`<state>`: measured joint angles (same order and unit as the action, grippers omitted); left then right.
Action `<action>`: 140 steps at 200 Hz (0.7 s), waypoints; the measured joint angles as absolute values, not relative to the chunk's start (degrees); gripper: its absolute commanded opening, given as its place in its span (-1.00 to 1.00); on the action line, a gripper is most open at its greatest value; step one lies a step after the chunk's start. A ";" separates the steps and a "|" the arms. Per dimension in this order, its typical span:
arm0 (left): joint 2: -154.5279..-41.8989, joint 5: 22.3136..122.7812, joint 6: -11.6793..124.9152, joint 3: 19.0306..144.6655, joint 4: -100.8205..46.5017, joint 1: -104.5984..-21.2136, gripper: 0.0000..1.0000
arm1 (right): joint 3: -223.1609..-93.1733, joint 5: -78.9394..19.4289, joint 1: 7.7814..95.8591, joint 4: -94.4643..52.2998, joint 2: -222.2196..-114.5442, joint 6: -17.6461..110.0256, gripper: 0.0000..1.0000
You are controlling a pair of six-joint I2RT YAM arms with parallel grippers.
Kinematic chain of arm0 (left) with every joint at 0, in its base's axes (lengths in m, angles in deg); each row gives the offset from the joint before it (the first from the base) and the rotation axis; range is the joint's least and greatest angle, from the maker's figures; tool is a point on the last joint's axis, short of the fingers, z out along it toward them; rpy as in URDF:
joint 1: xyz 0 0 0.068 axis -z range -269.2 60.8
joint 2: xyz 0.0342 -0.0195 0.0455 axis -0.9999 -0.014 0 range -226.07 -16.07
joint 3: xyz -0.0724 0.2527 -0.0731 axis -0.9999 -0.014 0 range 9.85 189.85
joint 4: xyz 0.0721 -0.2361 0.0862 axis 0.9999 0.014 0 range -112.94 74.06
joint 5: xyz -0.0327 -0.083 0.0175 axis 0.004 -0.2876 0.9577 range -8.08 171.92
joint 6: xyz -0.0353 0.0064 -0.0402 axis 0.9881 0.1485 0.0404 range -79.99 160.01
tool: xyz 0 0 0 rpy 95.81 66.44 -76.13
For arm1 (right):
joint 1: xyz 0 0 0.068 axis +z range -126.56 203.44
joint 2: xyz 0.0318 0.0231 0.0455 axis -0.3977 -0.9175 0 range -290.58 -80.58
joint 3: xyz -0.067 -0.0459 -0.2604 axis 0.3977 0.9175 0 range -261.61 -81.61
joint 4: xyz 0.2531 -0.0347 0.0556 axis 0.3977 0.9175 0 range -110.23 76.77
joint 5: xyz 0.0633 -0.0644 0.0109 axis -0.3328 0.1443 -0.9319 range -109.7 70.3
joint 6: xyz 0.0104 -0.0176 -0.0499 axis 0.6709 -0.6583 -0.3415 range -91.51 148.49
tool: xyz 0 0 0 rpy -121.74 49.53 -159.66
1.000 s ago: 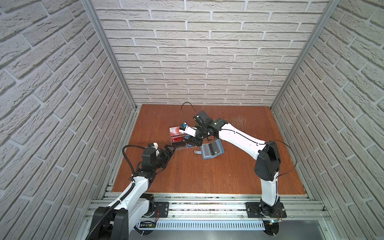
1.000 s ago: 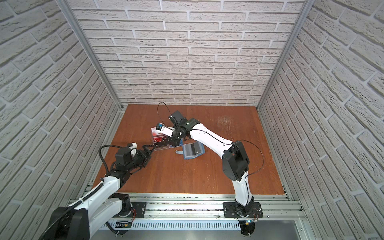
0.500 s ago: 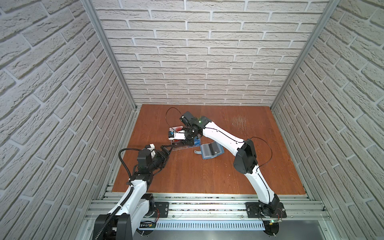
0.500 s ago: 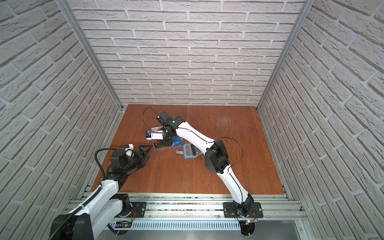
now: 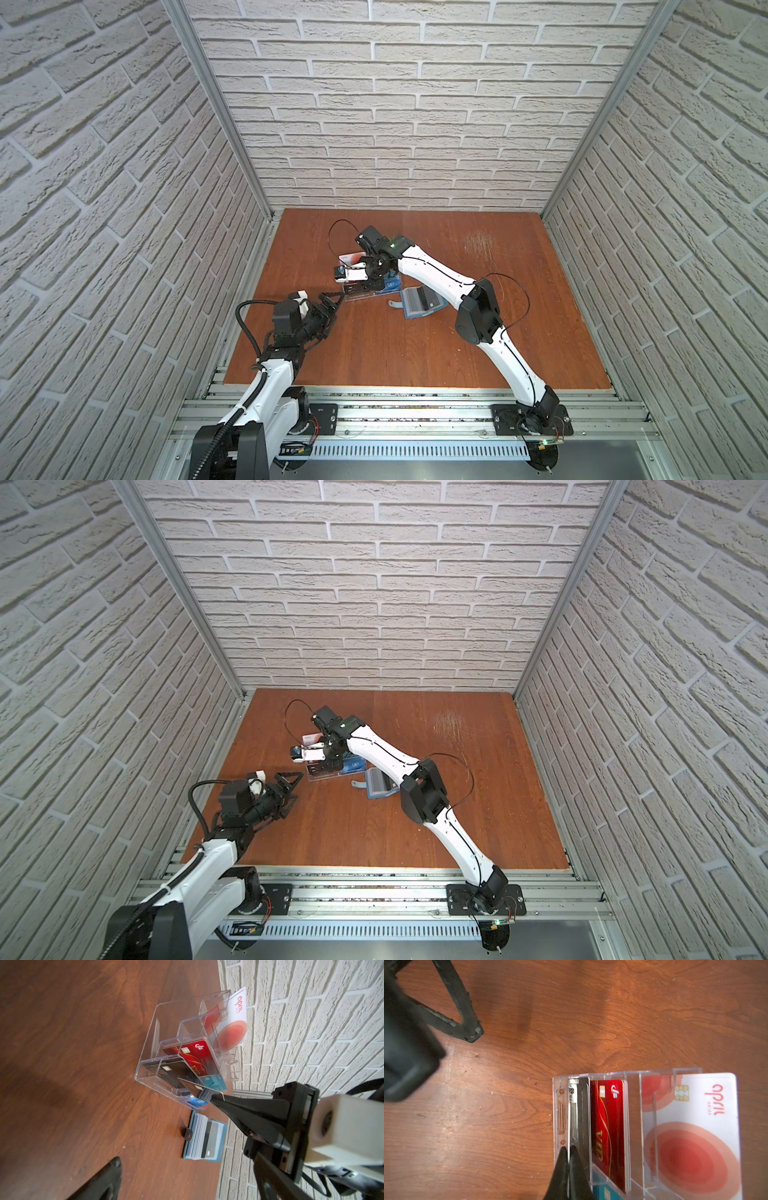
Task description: Take the credit cards out of the card holder
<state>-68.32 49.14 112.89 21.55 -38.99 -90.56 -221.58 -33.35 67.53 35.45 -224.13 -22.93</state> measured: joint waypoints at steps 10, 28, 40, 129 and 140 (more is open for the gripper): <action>-68.93 49.03 112.85 21.55 -39.06 -90.71 0.97 | -222.25 -33.26 67.53 35.40 -224.78 -23.21 -0.89; -70.07 48.99 112.65 21.55 -39.30 -90.85 0.96 | -223.67 -33.18 67.51 35.23 -226.05 -23.89 -0.89; -70.70 48.97 112.63 21.53 -39.54 -90.93 0.97 | -224.29 -33.02 67.49 34.97 -226.53 -24.28 -0.90; -73.37 48.77 111.98 21.36 -41.31 -91.85 0.96 | -224.35 -32.78 67.42 34.20 -226.99 -24.90 -0.89; -73.61 48.64 111.93 21.36 -41.42 -91.92 0.96 | -224.35 -32.59 67.42 34.16 -227.32 -24.87 -0.89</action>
<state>-73.61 48.64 111.93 21.36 -41.42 -91.92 -224.35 -32.59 67.42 34.16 -227.32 -24.87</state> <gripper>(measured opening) 0.982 0.057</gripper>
